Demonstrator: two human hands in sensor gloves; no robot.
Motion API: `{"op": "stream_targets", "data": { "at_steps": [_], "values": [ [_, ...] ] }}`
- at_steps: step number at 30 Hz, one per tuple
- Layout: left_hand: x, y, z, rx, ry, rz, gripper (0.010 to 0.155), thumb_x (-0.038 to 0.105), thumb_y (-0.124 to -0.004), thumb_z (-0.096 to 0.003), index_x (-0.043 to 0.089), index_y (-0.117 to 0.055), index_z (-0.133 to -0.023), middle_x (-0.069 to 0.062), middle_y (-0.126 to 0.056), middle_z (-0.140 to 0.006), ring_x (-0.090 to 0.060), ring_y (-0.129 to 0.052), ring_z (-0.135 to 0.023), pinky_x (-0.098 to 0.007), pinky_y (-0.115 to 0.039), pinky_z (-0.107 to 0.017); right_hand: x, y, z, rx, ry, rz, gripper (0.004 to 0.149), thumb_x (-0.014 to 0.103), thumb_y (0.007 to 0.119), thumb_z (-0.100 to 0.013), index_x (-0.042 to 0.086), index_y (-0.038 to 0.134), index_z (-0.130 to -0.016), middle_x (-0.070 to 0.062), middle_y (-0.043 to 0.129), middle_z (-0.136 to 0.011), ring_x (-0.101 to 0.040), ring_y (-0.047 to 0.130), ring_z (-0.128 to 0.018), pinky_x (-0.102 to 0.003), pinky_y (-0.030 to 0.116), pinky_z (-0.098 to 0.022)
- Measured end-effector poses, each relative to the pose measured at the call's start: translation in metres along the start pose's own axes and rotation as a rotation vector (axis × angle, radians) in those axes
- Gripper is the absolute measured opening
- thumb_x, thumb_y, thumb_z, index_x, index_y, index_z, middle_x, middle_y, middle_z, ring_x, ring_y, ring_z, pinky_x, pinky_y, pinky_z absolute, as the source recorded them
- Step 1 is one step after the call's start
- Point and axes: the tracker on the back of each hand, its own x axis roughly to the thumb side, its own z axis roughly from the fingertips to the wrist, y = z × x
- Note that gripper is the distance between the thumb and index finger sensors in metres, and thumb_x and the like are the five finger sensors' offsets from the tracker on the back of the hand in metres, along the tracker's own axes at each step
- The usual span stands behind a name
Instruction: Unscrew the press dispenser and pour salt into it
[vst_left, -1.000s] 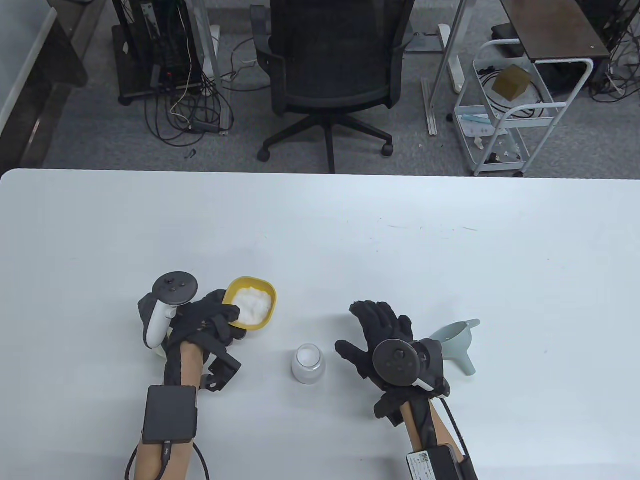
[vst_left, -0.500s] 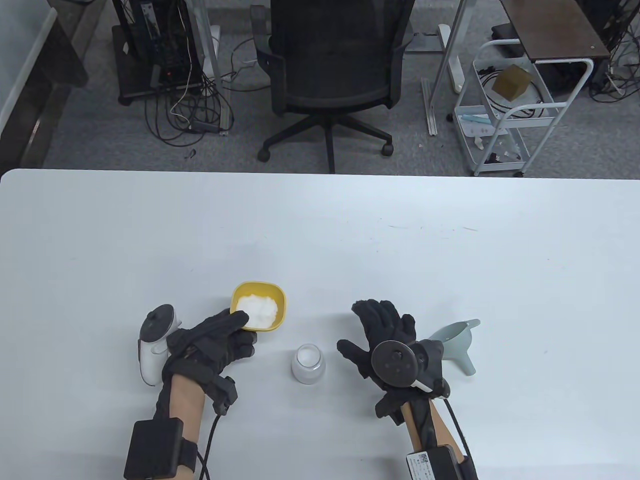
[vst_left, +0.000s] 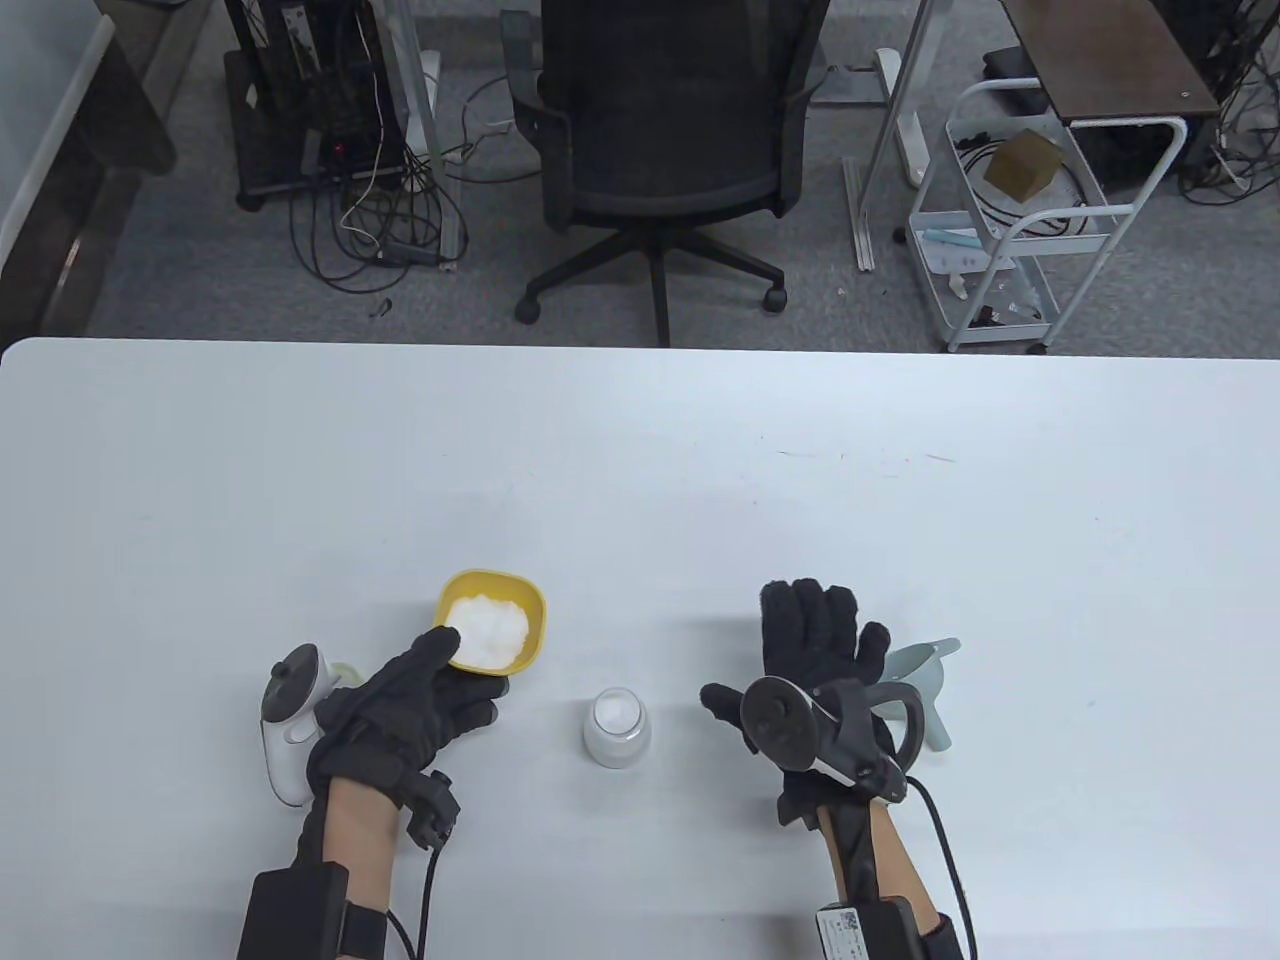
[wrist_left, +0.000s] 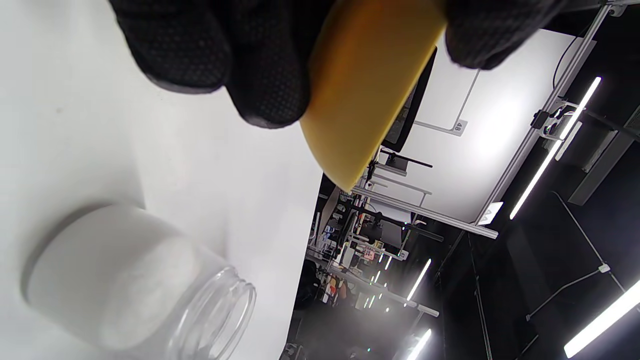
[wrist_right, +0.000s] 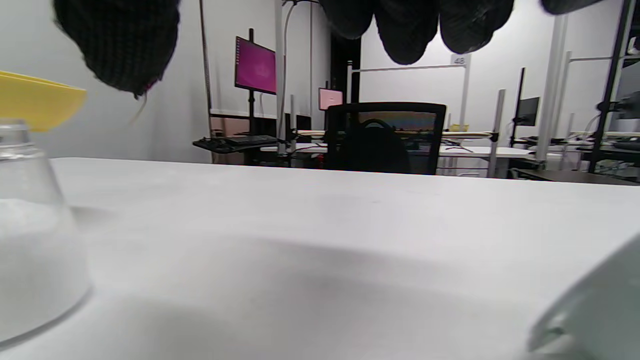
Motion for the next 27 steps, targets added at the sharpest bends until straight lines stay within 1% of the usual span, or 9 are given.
{"op": "stream_targets", "data": {
  "at_steps": [7,9,14,19,23,27],
  "values": [
    [-0.001,-0.001,0.001,-0.006,-0.002,0.018,0.096,0.066,-0.073,-0.0594,-0.009,-0.048,-0.114,-0.029,-0.076,-0.105,-0.032,-0.096,-0.081,-0.055,-0.081,-0.062,-0.048,-0.003,-0.001,0.069,0.232,-0.024,0.119,0.061,0.075,-0.052,-0.026,0.025,-0.115,-0.056,0.036,-0.111,-0.078,0.037,-0.094,-0.088,0.038,-0.059],
    [-0.001,-0.001,0.001,-0.007,0.004,0.018,0.096,0.066,-0.073,-0.0594,-0.009,-0.048,-0.114,-0.029,-0.076,-0.105,-0.032,-0.096,-0.081,-0.055,-0.081,-0.062,-0.066,-0.003,0.000,0.102,0.310,-0.061,0.121,0.060,0.076,-0.052,-0.028,0.024,-0.114,-0.058,0.033,-0.111,-0.079,0.036,-0.093,-0.088,0.038,-0.059],
    [-0.001,-0.003,0.001,-0.007,0.006,0.003,0.096,0.066,-0.073,-0.0594,-0.009,-0.048,-0.115,-0.029,-0.076,-0.105,-0.032,-0.096,-0.081,-0.055,-0.081,-0.062,-0.098,0.000,0.005,0.180,0.462,-0.126,0.125,0.059,0.078,-0.051,-0.034,0.019,-0.111,-0.063,0.028,-0.107,-0.083,0.035,-0.090,-0.087,0.040,-0.060],
    [0.000,-0.003,0.001,-0.010,-0.006,-0.007,0.096,0.066,-0.073,-0.0597,-0.009,-0.047,-0.115,-0.029,-0.075,-0.105,-0.032,-0.096,-0.082,-0.055,-0.080,-0.062,-0.115,0.005,0.009,0.237,0.533,-0.207,0.127,0.058,0.079,-0.051,-0.037,0.017,-0.109,-0.066,0.026,-0.105,-0.083,0.043,-0.088,-0.086,0.046,-0.060],
    [-0.001,-0.003,0.001,0.001,-0.004,-0.013,0.096,0.065,-0.073,-0.0596,-0.009,-0.047,-0.115,-0.029,-0.075,-0.105,-0.033,-0.096,-0.082,-0.056,-0.080,-0.062,-0.117,0.014,0.007,0.274,0.553,-0.202,0.128,0.057,0.079,-0.051,-0.037,0.014,-0.108,-0.068,0.026,-0.104,-0.080,0.053,-0.088,-0.084,0.053,-0.060],
    [-0.002,-0.004,0.001,0.006,-0.008,-0.018,0.096,0.065,-0.073,-0.0595,-0.009,-0.047,-0.115,-0.029,-0.075,-0.105,-0.033,-0.095,-0.082,-0.056,-0.080,-0.062,-0.117,0.023,0.005,0.311,0.560,-0.206,0.128,0.056,0.080,-0.051,-0.036,0.011,-0.108,-0.066,0.030,-0.104,-0.073,0.064,-0.087,-0.079,0.062,-0.060]
  ]
}}
